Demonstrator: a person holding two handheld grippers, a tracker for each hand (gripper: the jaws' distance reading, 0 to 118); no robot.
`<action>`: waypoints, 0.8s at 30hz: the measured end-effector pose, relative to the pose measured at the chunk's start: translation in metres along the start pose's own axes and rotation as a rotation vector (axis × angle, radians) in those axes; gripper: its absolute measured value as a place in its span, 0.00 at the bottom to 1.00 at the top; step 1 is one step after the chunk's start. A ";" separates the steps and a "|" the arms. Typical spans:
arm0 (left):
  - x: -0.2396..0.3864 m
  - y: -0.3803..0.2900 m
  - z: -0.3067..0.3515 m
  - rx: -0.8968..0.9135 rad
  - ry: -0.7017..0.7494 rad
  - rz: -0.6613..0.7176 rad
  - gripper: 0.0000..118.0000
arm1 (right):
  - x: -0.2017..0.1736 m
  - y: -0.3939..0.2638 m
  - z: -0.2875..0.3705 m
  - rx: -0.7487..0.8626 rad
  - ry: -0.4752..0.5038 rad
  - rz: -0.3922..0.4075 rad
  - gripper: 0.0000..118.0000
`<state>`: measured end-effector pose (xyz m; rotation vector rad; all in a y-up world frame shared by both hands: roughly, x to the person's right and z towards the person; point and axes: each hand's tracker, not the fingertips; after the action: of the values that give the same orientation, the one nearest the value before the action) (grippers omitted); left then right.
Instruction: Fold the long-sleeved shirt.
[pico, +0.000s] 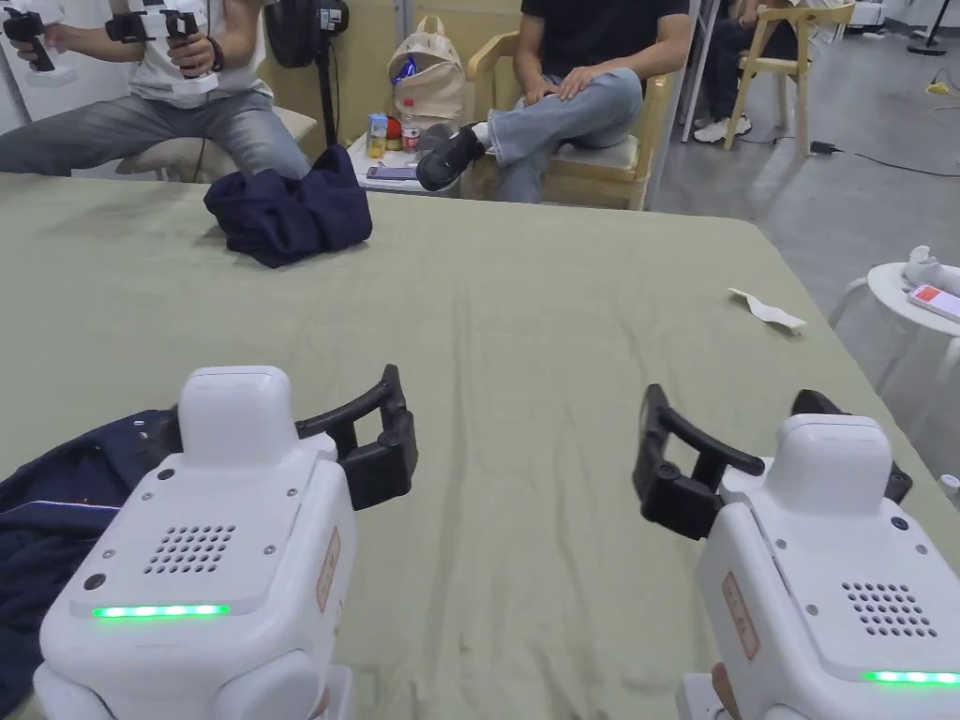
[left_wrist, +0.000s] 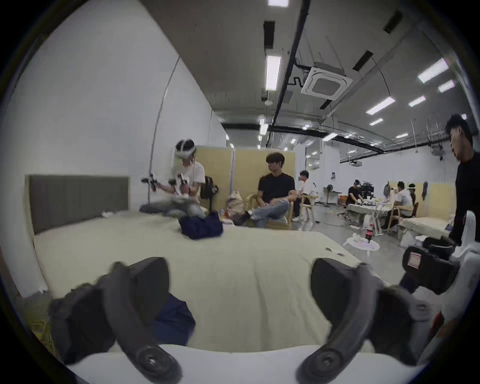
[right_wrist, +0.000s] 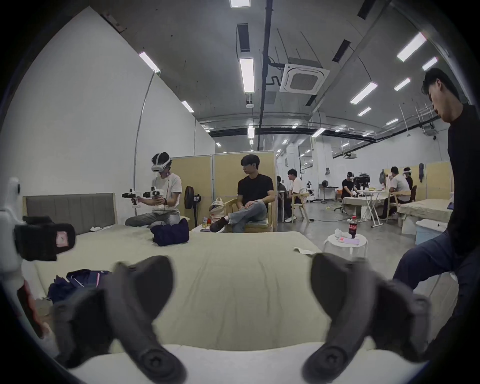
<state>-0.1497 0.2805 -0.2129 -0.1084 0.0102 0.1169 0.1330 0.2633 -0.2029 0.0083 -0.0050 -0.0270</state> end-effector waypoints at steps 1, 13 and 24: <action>-0.001 -0.001 -0.001 0.006 0.002 -0.014 0.40 | 0.000 -0.001 -0.001 -0.009 0.010 -0.009 0.47; -0.124 -0.021 0.023 -0.145 0.338 -0.034 0.00 | -0.171 -0.043 -0.043 -0.275 0.505 -0.042 0.01; -0.220 -0.043 -0.098 -0.341 0.320 0.021 0.72 | -0.194 -0.071 -0.094 -0.361 0.522 0.002 0.01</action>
<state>-0.3636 0.2021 -0.3025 -0.4665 0.3112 0.1207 -0.0619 0.1988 -0.2989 -0.3461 0.5221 -0.0232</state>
